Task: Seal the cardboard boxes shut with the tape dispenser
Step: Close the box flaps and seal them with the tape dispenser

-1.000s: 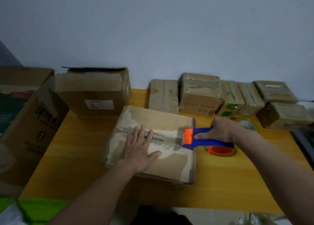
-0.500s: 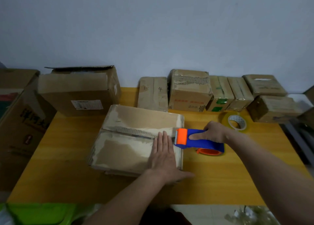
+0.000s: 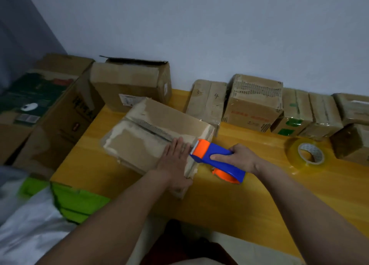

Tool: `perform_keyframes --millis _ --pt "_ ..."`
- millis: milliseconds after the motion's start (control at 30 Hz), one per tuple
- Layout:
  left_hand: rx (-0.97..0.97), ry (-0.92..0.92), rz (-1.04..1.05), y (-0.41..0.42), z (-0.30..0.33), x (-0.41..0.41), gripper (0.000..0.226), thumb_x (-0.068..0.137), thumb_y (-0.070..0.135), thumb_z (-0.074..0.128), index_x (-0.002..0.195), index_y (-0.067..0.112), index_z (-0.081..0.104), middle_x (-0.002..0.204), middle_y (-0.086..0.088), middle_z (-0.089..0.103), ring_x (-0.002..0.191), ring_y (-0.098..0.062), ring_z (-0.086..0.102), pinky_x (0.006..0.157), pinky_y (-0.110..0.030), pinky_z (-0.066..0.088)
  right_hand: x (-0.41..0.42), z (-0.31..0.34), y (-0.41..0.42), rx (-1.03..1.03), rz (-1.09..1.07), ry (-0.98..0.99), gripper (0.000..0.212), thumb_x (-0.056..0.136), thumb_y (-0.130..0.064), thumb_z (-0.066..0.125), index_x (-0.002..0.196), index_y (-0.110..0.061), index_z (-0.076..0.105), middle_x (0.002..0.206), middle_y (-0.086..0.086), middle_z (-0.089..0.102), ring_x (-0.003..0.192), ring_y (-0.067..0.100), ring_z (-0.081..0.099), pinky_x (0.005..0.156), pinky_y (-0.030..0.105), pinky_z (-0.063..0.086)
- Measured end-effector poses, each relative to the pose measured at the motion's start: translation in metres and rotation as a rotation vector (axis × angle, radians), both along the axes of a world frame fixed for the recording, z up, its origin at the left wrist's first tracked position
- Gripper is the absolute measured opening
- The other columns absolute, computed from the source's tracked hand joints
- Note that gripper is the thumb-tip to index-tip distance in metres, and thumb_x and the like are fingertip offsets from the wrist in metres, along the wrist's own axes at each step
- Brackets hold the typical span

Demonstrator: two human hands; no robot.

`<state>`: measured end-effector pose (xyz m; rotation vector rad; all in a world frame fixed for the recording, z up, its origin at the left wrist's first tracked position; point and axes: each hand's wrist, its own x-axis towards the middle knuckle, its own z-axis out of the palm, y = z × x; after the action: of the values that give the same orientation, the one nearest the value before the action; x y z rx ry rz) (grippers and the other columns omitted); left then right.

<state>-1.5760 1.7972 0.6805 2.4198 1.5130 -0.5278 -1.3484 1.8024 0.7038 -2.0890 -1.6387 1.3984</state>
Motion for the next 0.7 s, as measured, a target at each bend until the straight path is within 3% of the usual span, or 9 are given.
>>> perform_keyframes --millis 233,333,533,700 --pt "0.016 0.015 0.051 -0.002 -0.009 0.002 0.112 0.081 0.062 0.052 0.148 0.012 -0.024 0.154 -0.018 -0.031 0.142 -0.033 -0.028 0.115 -0.042 -0.013 0.049 -0.002 -0.028 -0.081 -0.016 0.051 0.079 0.042 -0.066 0.076 0.092 -0.005 0.070 0.075 0.003 0.075 0.070 0.019 0.072 0.069 0.034 0.058" --pt "0.013 0.022 0.057 -0.002 -0.008 0.002 0.112 0.083 0.062 0.051 0.148 0.012 -0.025 0.153 -0.019 -0.031 0.141 -0.034 -0.029 0.117 -0.043 -0.013 0.060 0.001 -0.038 -0.098 -0.036 0.047 0.075 0.042 -0.065 0.076 0.089 -0.007 0.070 0.072 0.002 0.075 0.065 0.016 0.072 0.058 0.028 0.054" --pt "0.009 0.031 0.015 -0.004 -0.008 0.005 0.104 0.083 0.060 0.050 0.143 0.035 -0.031 0.148 -0.022 -0.038 0.137 -0.042 -0.033 0.116 -0.053 -0.012 0.048 0.012 -0.031 -0.093 0.032 -0.130 0.056 0.071 -0.066 0.068 0.089 -0.012 0.064 0.082 0.002 0.071 0.074 0.017 0.067 0.063 0.027 0.050" --pt "0.013 0.037 -0.016 -0.003 -0.011 0.005 0.103 0.081 0.062 0.046 0.144 0.034 -0.030 0.152 0.001 -0.038 0.139 -0.039 -0.032 0.110 -0.062 -0.013 0.045 0.024 -0.027 -0.219 0.116 -0.195 0.045 0.087 -0.054 0.059 0.100 -0.011 0.061 0.100 0.010 0.068 0.084 0.022 0.063 0.072 0.030 0.046"
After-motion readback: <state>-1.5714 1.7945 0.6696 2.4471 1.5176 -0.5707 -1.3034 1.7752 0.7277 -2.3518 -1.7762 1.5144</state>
